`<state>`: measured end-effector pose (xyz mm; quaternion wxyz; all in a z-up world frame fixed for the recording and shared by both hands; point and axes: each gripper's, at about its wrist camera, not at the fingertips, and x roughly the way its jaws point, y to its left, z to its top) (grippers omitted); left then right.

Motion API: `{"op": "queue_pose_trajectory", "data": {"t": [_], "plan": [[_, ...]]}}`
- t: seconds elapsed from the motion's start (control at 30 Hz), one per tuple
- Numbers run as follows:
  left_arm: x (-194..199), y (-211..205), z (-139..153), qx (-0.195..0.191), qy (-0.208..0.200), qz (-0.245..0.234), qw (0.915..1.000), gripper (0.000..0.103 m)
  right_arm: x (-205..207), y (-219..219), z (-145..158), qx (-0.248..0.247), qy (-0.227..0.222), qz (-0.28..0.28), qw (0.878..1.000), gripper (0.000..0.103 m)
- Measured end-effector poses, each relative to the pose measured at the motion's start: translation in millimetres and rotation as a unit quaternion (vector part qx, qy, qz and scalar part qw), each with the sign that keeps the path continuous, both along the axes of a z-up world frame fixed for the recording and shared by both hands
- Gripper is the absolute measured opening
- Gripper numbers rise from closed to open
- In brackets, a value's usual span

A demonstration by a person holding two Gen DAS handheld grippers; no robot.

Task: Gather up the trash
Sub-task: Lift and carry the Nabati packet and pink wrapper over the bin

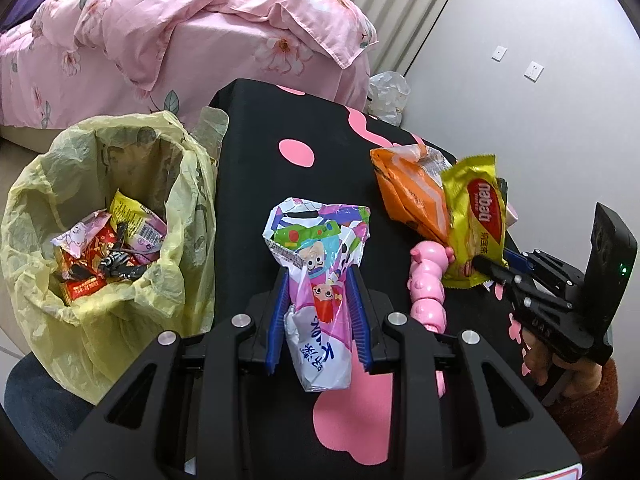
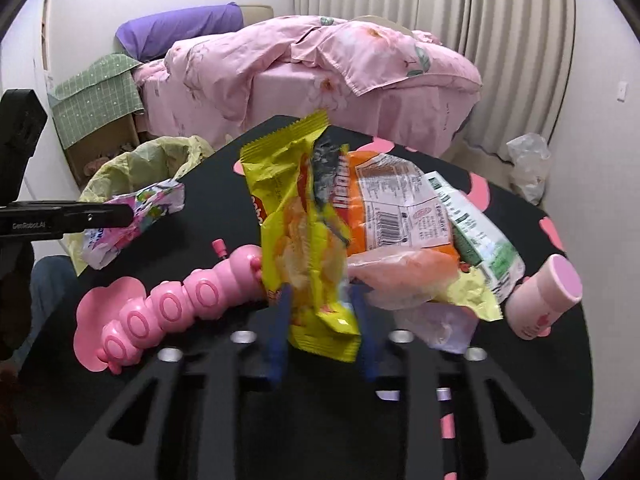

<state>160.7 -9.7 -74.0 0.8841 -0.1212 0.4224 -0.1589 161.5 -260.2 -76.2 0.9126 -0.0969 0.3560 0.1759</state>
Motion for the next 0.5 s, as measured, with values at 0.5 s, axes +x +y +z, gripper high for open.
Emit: {"op": "queue_pose_trajectory", "data": {"t": [0.5], "plan": [[-10.0,11.9,41.5,-0.002,-0.063,0.005,0.9980,0.026,-25.4,7.6,76.1,0.028,-0.067,0.016,0.997,0.016]]}}
